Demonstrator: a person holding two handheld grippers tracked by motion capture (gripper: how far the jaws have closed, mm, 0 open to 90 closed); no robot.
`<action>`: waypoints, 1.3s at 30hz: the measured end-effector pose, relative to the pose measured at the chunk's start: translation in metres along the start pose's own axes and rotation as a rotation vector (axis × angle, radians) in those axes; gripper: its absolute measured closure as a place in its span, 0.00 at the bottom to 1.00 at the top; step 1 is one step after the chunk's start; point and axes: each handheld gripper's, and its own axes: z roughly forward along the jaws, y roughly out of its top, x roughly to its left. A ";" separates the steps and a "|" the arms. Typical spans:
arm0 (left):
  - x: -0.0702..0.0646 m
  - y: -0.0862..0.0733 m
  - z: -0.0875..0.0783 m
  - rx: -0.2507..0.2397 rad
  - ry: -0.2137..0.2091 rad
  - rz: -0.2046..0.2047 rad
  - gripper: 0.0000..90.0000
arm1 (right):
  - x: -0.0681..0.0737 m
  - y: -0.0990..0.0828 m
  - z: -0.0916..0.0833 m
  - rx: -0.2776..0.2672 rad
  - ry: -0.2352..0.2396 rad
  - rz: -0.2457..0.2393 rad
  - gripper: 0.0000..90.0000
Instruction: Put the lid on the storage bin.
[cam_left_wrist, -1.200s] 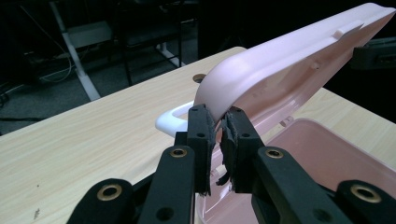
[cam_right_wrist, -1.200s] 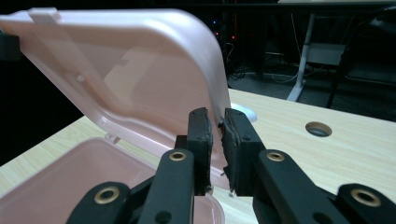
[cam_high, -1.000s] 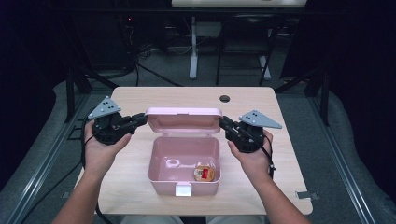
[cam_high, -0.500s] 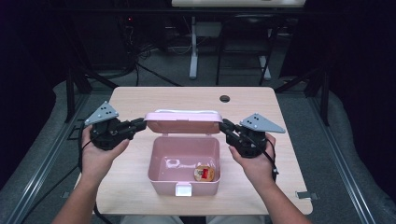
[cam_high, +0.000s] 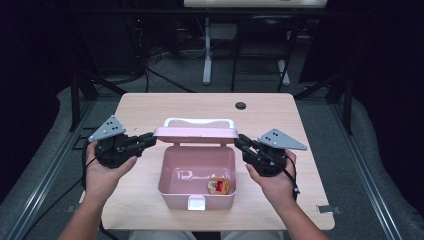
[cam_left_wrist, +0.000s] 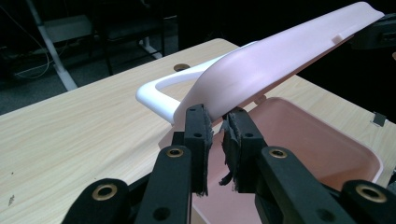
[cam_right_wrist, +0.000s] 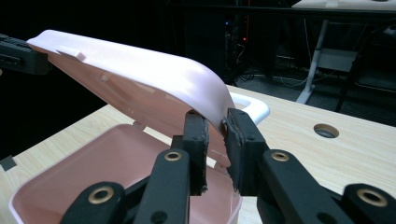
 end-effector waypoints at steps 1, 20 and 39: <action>0.000 -0.001 0.000 0.002 -0.001 0.004 0.88 | 0.000 -0.002 -0.001 -0.002 0.002 0.003 0.87; -0.006 -0.013 -0.005 0.005 -0.019 -0.003 0.87 | 0.005 -0.011 -0.008 0.012 0.018 -0.002 0.85; -0.013 -0.026 -0.010 0.018 -0.023 -0.007 0.87 | 0.010 -0.023 -0.013 0.018 0.026 -0.010 0.85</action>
